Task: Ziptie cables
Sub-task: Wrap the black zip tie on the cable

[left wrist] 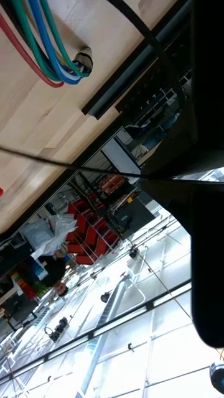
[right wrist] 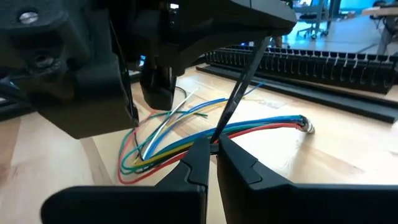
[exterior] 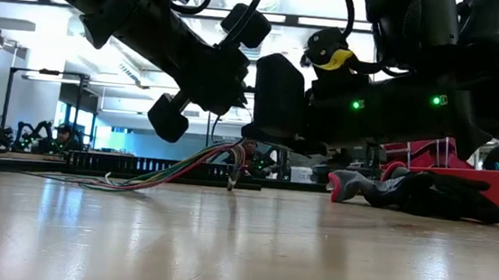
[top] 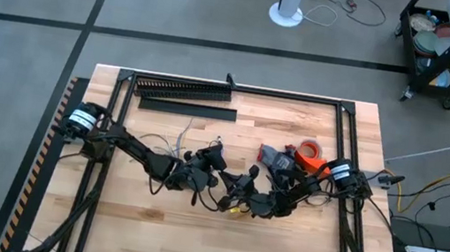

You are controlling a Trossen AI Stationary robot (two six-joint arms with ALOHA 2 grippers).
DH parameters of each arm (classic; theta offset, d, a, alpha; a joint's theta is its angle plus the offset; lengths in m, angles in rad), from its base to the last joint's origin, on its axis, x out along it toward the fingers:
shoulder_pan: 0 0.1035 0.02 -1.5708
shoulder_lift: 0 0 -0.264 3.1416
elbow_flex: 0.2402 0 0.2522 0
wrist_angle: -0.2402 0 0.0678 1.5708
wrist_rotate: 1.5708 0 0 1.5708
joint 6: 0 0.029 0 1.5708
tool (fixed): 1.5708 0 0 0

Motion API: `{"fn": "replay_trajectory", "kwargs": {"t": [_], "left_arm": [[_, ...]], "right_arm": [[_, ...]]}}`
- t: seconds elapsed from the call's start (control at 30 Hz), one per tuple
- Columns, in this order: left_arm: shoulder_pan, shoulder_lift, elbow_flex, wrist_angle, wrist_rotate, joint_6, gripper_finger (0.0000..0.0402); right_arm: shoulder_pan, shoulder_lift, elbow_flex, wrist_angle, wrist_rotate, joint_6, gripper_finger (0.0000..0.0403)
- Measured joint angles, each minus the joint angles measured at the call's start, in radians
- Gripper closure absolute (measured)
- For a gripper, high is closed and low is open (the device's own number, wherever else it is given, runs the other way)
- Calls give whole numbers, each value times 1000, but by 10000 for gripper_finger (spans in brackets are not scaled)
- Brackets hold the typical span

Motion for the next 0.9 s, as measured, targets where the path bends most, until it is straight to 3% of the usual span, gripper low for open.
{"fn": "replay_trajectory", "kwargs": {"t": [0.9], "left_arm": [[-5,0,-1,-37,-12,-14,402]], "right_arm": [[-10,0,-1,-39,-1,93,403]]}}
